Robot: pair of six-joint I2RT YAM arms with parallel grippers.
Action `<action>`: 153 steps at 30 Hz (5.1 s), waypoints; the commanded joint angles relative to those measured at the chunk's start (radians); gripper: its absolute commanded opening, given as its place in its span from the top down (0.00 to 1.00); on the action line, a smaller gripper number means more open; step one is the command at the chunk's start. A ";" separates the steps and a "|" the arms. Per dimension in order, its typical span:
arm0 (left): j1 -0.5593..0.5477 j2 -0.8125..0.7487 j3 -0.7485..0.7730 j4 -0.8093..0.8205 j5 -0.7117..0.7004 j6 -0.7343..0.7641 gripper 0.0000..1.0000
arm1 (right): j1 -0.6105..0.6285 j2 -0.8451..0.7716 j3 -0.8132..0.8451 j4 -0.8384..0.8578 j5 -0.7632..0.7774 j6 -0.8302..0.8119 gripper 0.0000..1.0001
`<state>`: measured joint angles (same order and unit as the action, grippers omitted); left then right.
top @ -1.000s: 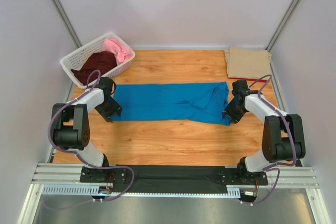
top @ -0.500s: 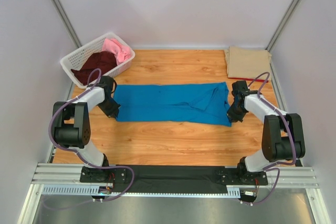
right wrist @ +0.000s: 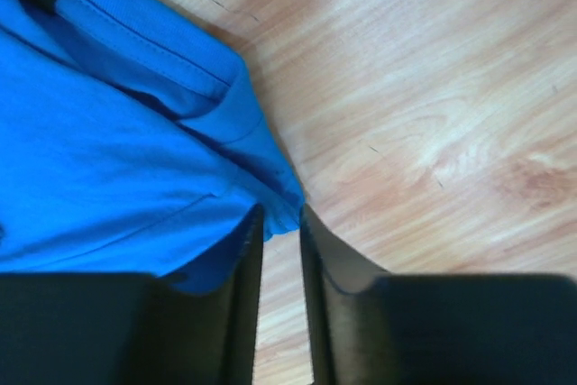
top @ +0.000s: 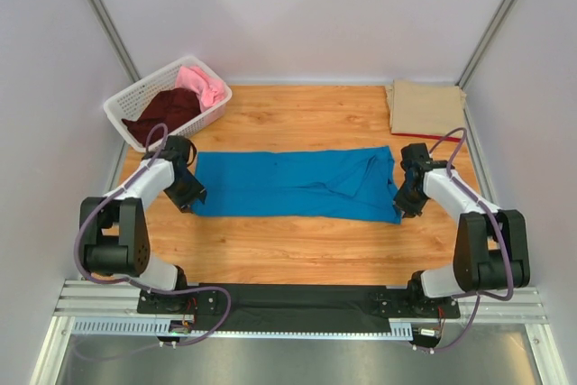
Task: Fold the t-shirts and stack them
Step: Fold the tshirt
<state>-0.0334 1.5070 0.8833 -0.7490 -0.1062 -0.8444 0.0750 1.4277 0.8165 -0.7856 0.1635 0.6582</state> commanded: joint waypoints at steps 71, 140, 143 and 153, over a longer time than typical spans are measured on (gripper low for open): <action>0.006 -0.139 0.247 0.120 0.520 0.467 0.28 | 0.312 0.411 0.454 0.295 -0.206 0.202 0.86; -0.114 0.084 0.062 0.191 0.344 0.297 0.27 | 0.059 -0.030 0.078 -0.070 0.028 0.086 0.73; -0.114 0.102 0.065 0.175 0.306 0.300 0.27 | 0.045 -0.023 0.064 -0.058 0.054 0.077 0.75; -0.114 0.163 0.063 0.159 0.237 0.285 0.28 | 0.003 0.016 0.018 0.085 0.148 0.029 0.79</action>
<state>-0.1482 1.6386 0.9451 -0.5911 0.1791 -0.5499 0.0883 1.4307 0.8417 -0.7834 0.2424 0.7059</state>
